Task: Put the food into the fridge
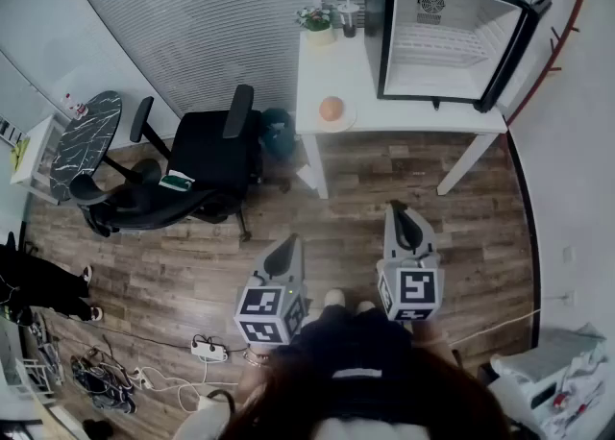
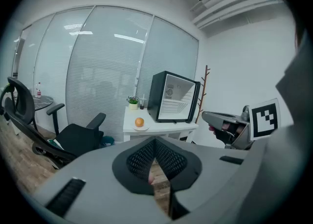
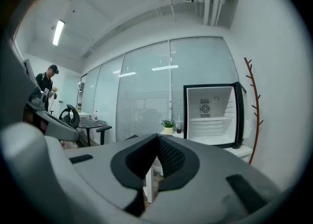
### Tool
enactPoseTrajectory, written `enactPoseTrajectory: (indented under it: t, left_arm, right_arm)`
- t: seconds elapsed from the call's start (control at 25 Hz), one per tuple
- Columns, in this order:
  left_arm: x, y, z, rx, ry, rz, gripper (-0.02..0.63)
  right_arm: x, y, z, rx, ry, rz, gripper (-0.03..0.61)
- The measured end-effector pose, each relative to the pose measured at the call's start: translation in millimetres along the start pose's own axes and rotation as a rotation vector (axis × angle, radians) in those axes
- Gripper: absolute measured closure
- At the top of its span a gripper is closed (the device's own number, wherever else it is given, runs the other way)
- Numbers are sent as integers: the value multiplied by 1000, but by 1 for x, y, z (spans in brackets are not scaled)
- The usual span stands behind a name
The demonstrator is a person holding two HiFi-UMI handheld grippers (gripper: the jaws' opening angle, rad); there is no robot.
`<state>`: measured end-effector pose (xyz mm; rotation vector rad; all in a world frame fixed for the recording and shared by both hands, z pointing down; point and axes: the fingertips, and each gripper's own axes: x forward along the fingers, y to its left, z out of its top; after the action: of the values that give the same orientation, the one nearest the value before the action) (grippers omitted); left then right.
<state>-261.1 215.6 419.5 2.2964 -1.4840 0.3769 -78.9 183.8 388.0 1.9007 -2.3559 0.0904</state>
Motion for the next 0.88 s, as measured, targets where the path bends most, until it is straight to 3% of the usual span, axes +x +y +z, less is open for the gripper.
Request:
enactPoseTrajectory:
  t: [0.4, 0.88]
  left_arm:
    - [9, 31, 1, -3, 7, -46, 615]
    - [22, 45, 1, -15, 19, -59, 615]
  right_arm:
    - [15, 15, 5, 37, -17, -69, 581]
    - [28, 23, 5, 30, -5, -75, 583]
